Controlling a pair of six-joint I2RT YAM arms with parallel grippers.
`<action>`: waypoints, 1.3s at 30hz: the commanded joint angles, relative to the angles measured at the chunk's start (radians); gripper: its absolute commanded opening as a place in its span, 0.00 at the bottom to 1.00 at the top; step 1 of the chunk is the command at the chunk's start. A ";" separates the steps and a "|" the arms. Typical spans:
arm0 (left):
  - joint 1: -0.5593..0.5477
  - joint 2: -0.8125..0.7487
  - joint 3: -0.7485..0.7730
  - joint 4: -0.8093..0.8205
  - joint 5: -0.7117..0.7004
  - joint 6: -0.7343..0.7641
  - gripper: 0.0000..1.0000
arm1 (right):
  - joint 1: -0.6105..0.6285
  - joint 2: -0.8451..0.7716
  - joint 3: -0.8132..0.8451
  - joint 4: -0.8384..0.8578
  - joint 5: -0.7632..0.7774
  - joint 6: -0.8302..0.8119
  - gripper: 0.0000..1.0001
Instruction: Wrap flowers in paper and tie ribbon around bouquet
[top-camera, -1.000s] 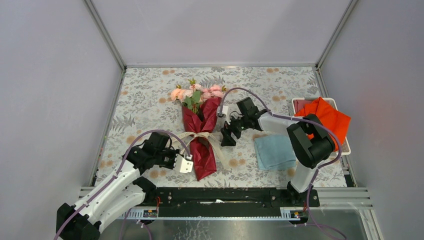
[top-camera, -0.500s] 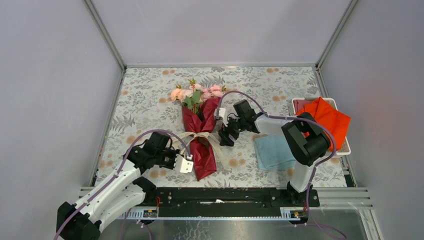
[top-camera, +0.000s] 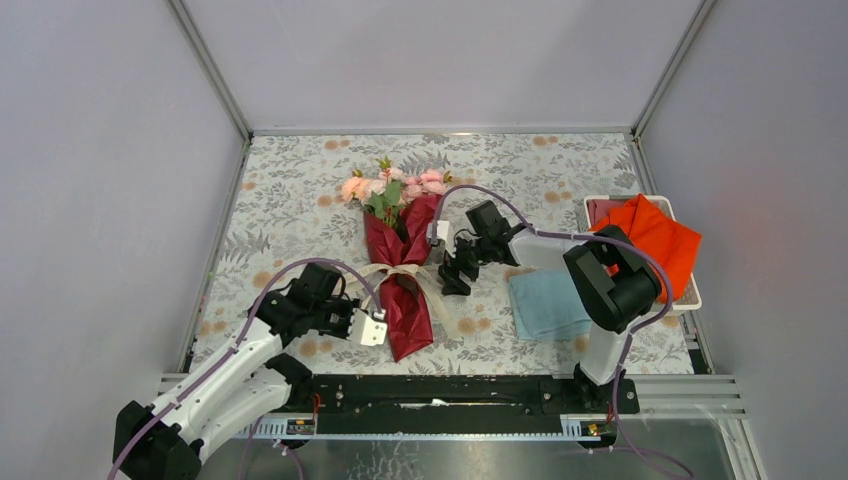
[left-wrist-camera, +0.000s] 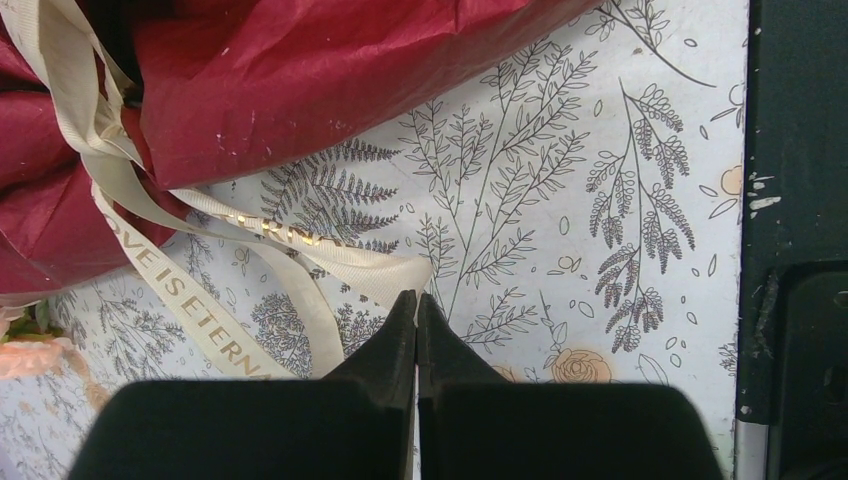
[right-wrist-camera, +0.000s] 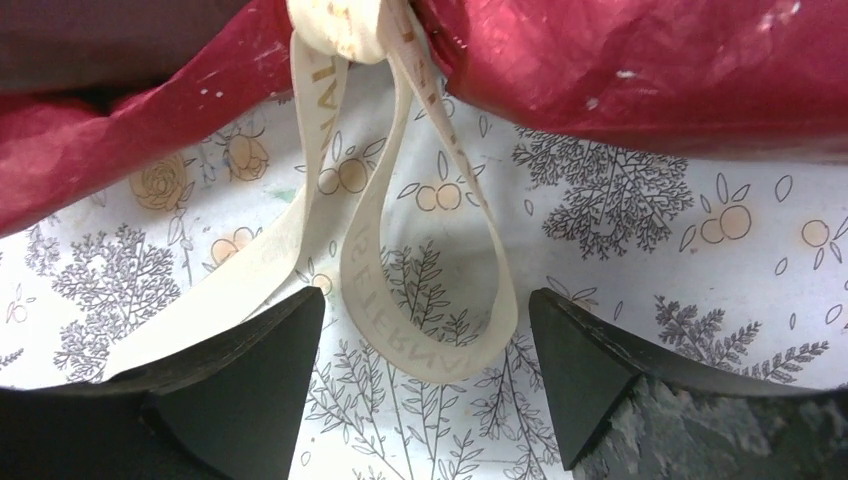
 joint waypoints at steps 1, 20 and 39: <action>0.004 0.004 -0.013 0.002 0.003 0.004 0.00 | 0.017 0.040 0.049 -0.021 0.014 -0.012 0.78; 0.431 0.207 0.135 0.054 0.090 0.057 0.82 | 0.034 -0.044 0.028 -0.017 -0.023 0.037 0.00; 0.371 0.419 -0.004 0.399 0.096 0.194 0.71 | 0.036 -0.047 0.027 -0.011 -0.014 0.078 0.00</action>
